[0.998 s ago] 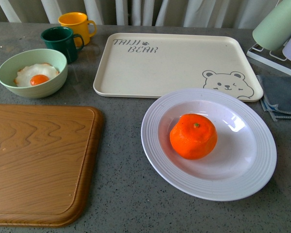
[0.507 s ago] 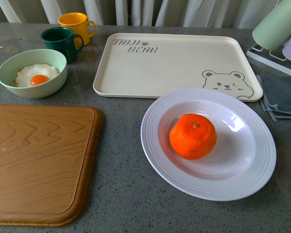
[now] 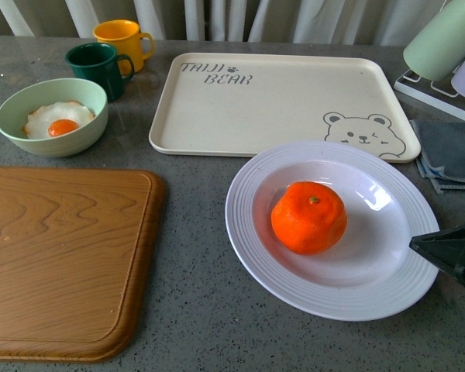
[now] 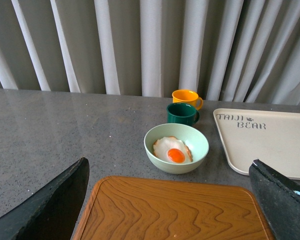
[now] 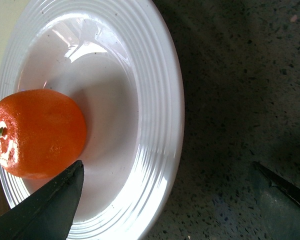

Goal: Place orange and plate with both arms

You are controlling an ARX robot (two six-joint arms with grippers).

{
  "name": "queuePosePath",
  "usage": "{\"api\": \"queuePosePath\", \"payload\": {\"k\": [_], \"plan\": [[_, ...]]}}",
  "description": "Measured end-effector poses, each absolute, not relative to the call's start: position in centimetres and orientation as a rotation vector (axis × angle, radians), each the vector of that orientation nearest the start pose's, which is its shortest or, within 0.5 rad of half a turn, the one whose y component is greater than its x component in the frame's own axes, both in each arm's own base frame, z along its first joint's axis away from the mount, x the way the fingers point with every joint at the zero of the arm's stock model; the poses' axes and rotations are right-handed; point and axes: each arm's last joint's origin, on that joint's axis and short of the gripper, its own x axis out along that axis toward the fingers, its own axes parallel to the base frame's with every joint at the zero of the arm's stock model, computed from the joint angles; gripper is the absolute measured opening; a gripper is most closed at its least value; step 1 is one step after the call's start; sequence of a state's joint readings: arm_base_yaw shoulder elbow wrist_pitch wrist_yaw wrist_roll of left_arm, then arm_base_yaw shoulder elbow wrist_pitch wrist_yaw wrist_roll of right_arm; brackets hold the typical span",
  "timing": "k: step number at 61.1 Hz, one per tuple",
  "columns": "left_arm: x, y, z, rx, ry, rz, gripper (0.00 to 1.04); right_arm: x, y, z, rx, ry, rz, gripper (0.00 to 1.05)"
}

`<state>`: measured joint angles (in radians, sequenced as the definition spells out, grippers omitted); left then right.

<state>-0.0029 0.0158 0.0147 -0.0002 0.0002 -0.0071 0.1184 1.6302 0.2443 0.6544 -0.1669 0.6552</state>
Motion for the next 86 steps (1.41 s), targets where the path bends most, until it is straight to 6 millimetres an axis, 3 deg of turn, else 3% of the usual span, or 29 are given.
{"api": "queuePosePath", "payload": {"k": [54, 67, 73, 79, 86], "plan": [[9.8, 0.0, 16.7, -0.007, 0.001, -0.003, 0.96, 24.6, 4.5, 6.0, 0.608, 0.787, 0.022, 0.95], [9.8, 0.0, 16.7, -0.007, 0.001, -0.003, 0.96, 24.7, 4.4, 5.5, 0.604, 0.798, -0.003, 0.66], [9.8, 0.0, 16.7, -0.007, 0.001, -0.003, 0.96, 24.7, 4.0, 5.2, 0.606, 0.81, -0.026, 0.43], [9.8, 0.0, 16.7, -0.007, 0.001, -0.003, 0.96, 24.7, 4.0, 5.0, 0.613, 0.824, -0.018, 0.27], [9.8, 0.0, 16.7, -0.007, 0.001, -0.003, 0.96, 24.8, 3.9, 4.9, 0.654, 0.832, -0.018, 0.18]]}}
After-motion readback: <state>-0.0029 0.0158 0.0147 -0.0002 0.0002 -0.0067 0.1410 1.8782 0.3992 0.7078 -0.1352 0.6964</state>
